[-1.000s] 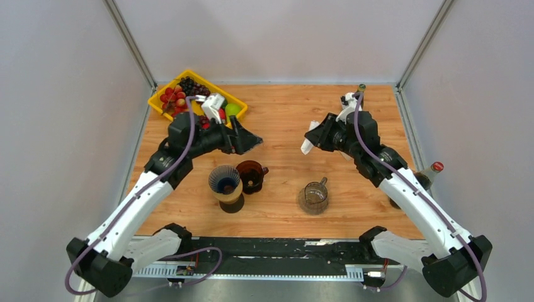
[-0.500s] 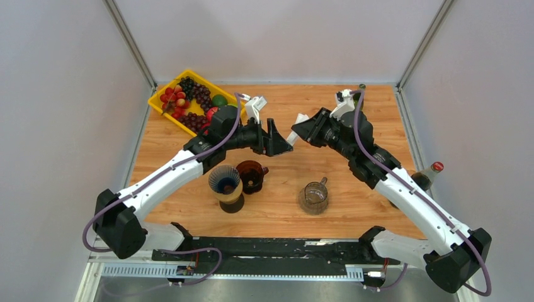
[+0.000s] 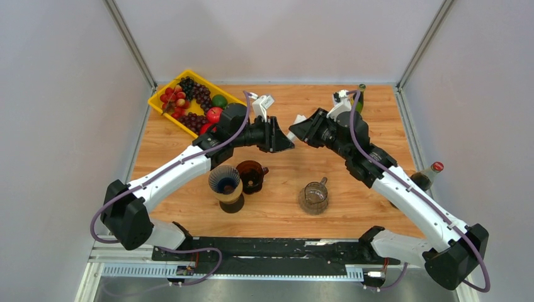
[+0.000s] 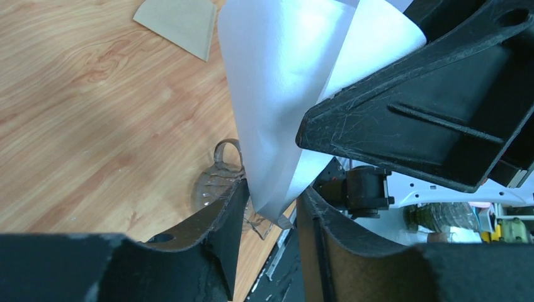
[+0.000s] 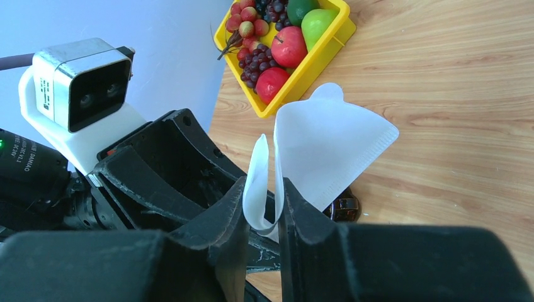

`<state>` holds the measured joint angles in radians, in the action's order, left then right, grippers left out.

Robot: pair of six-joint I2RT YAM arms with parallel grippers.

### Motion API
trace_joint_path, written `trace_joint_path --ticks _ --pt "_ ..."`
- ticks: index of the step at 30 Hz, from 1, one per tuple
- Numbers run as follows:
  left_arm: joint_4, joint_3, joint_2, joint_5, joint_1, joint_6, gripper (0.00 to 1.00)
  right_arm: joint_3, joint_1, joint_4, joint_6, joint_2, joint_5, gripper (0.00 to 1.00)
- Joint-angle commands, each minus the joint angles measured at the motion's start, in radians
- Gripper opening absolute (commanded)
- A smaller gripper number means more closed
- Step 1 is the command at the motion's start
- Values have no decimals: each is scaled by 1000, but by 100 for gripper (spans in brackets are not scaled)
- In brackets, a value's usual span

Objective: Place the coffee filter in the dripper

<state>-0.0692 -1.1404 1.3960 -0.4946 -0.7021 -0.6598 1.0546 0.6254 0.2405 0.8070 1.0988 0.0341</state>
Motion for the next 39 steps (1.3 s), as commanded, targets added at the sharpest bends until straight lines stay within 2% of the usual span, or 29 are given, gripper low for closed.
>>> trace_joint_path --ticks 1,4,8,14,19,24,27,31,36,39 --pt "42 -44 -9 21 -8 4 40 9 5 -52 12 4 -8 25" --pt "45 -43 -5 22 -9 5 30 7 5 -53 5 3 -8 30" --pt "41 -40 -4 28 -8 12 22 3 5 -51 -3 -6 -25 36" --pt "6 -25 -11 33 -9 55 19 16 5 -22 -74 -57 -131 64" --pt "-24 13 -43 -6 -9 159 19 41 3 78 -229 -131 -259 81" --pt "-51 42 -94 -122 -8 311 20 7 -4 141 -440 -246 -347 94" --pt "-56 71 -118 -214 -9 397 22 -32 -4 147 -596 -321 -276 97" --pt "-60 106 -156 -383 -8 520 25 -87 -4 150 -754 -409 -89 99" --pt "-67 160 -223 -491 -9 693 26 -118 -4 143 -815 -416 265 99" --pt "-65 168 -252 -504 -8 750 26 -113 -4 138 -832 -389 361 97"
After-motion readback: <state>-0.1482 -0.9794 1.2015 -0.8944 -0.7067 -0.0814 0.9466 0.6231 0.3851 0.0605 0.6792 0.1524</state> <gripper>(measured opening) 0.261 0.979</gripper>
